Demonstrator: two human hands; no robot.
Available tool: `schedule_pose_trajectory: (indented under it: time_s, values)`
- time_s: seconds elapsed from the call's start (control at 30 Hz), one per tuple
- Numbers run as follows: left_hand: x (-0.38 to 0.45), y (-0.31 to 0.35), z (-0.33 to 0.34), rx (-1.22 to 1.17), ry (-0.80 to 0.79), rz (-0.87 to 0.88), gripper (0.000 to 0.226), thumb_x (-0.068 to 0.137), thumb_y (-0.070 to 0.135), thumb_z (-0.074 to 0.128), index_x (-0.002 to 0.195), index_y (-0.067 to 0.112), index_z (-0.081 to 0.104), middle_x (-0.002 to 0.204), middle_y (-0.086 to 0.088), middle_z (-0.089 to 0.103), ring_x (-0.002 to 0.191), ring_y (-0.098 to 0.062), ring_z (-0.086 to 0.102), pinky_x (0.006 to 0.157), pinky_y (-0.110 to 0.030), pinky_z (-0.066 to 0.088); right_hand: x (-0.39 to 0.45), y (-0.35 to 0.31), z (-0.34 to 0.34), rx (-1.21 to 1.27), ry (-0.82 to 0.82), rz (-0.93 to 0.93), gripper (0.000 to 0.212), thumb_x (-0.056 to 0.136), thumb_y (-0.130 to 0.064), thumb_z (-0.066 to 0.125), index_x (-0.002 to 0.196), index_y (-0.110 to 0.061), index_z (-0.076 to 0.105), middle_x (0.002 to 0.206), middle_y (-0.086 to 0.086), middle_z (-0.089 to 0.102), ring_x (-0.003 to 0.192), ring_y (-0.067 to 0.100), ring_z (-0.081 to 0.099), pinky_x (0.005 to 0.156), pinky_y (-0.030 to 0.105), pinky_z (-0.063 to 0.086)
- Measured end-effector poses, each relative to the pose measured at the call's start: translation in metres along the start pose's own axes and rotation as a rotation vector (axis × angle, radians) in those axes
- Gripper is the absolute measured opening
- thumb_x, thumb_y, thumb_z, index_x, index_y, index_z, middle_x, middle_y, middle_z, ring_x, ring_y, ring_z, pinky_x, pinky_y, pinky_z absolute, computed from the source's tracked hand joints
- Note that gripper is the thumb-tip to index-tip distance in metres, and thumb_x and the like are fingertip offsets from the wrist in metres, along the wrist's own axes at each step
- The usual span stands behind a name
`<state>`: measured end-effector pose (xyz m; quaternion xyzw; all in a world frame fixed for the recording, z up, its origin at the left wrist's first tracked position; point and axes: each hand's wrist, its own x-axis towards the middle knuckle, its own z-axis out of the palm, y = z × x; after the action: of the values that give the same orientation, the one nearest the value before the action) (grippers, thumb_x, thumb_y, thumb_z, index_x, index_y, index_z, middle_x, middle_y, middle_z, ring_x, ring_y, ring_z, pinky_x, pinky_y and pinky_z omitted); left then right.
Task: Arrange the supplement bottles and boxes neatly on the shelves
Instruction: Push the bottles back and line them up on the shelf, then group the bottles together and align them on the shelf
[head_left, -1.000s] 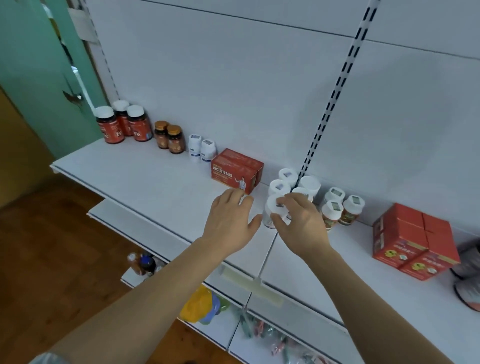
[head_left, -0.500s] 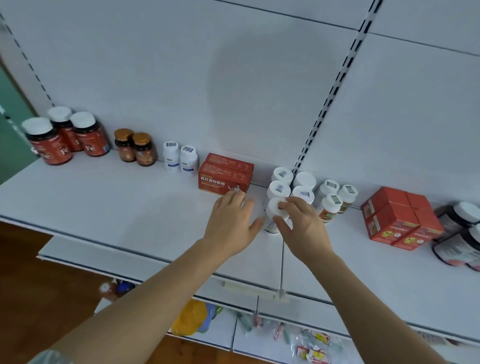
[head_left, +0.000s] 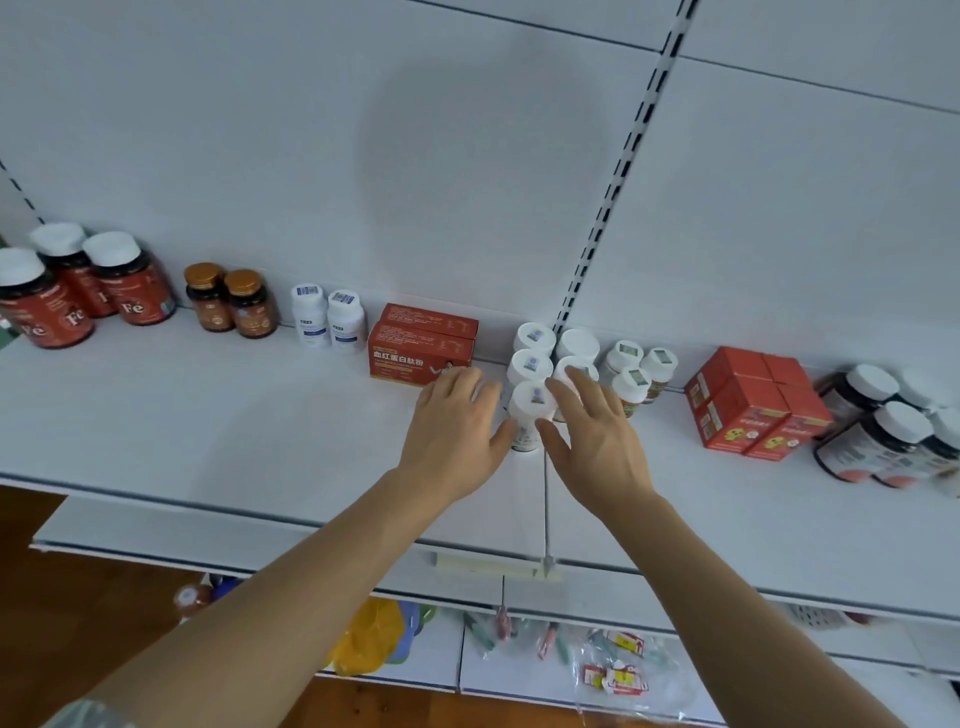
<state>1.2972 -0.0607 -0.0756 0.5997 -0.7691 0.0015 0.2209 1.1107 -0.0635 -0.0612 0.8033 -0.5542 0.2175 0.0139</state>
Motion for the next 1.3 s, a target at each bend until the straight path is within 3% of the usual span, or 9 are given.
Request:
schedule_pose_trajectory:
  time_s: [0.13,0.4,0.73,0.93,1.3]
  values:
    - [0.005,0.026,-0.003,-0.007,0.021,0.036,0.042,0.093,0.042,0.05,0.123,0.013,0.057,0.128,-0.006,0.052,0.126,-0.028,0.044,0.102,-0.043,0.038,-0.018,0.02,-0.02,-0.078,0.016,-0.016,0.042,0.094,-0.026,0.06,0.13,-0.004,0.057,0.141,0.018,0.049,0.13,0.038,0.044,0.1,0.051,0.044]
    - [0.008,0.128,0.006,-0.03,0.031,0.165,0.045,0.093,0.042,0.05,0.127,0.013,0.056,0.127,-0.006,0.052,0.125,-0.028,0.044,0.101,-0.041,0.038,-0.093,0.083,-0.07,-0.188,0.071,0.111,0.044,0.093,-0.031,0.06,0.128,-0.005,0.059,0.137,0.02,0.053,0.135,0.041,0.041,0.105,0.054,0.041]
    - [-0.011,0.345,0.05,-0.099,0.005,0.364,0.048,0.094,0.041,0.049,0.13,0.01,0.055,0.136,-0.01,0.05,0.132,-0.031,0.039,0.108,-0.045,0.034,-0.24,0.219,-0.175,-0.331,0.106,0.371,0.051,0.092,-0.036,0.061,0.133,-0.006,0.056,0.142,0.021,0.049,0.137,0.041,0.038,0.109,0.053,0.037]
    - [-0.012,0.47,0.079,-0.149,-0.031,0.474,0.05,0.093,0.041,0.052,0.132,0.01,0.055,0.141,-0.013,0.048,0.133,-0.033,0.039,0.11,-0.047,0.033,-0.317,0.303,-0.231,-0.4,0.048,0.552,0.059,0.097,-0.049,0.041,0.145,-0.014,0.041,0.153,0.013,0.035,0.146,0.034,0.021,0.118,0.049,0.024]
    - [0.052,0.654,0.163,-0.224,-0.093,0.637,0.052,0.095,0.045,0.045,0.137,0.015,0.049,0.144,-0.009,0.045,0.136,-0.026,0.034,0.113,-0.039,0.028,-0.371,0.458,-0.3,-0.495,0.022,0.769,0.061,0.097,-0.057,0.032,0.147,-0.022,0.035,0.156,0.006,0.032,0.148,0.029,0.019,0.119,0.044,0.018]
